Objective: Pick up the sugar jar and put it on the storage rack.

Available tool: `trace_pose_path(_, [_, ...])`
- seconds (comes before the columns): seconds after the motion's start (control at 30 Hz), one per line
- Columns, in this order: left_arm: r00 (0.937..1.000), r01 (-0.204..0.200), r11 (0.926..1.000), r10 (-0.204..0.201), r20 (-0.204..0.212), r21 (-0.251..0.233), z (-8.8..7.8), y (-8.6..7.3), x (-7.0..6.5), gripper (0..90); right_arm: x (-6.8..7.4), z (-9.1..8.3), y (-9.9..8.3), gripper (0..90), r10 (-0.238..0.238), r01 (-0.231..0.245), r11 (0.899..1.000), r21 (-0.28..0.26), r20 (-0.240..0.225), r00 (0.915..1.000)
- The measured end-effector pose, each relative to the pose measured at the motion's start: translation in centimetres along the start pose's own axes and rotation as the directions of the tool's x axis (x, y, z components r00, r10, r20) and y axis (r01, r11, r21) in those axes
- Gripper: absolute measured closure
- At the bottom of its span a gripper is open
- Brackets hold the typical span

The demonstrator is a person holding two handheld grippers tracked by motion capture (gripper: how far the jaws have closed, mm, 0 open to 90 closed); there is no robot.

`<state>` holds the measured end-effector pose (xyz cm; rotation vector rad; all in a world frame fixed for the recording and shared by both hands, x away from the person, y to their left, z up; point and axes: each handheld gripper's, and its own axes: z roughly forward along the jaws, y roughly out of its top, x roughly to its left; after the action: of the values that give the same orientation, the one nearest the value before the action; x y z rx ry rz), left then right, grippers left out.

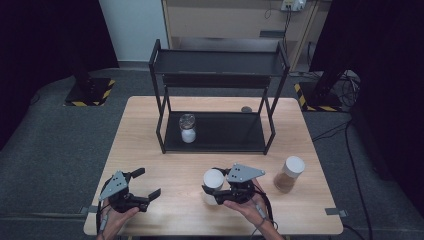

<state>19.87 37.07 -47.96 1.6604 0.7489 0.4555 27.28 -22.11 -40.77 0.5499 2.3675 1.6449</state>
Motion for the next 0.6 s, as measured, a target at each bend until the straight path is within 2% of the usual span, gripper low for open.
trace_pose_path(0.2, [1.0000, 0.000, 1.0000, 0.000, 0.002, 0.003, 0.0, 0.0, 0.0, 0.0, -1.4, -0.1, 1.6, 33.8, -0.012, 0.013, 1.000, 0.004, -0.031, 0.9995])
trace_pose_path(0.6, [1.0000, 0.007, 1.0000, -0.007, 0.002, 0.003, 0.0, 0.0, 0.1, 0.0, -3.5, -0.3, 5.2, 33.8, -0.043, 0.043, 0.999, 0.004, -0.055, 0.9976])
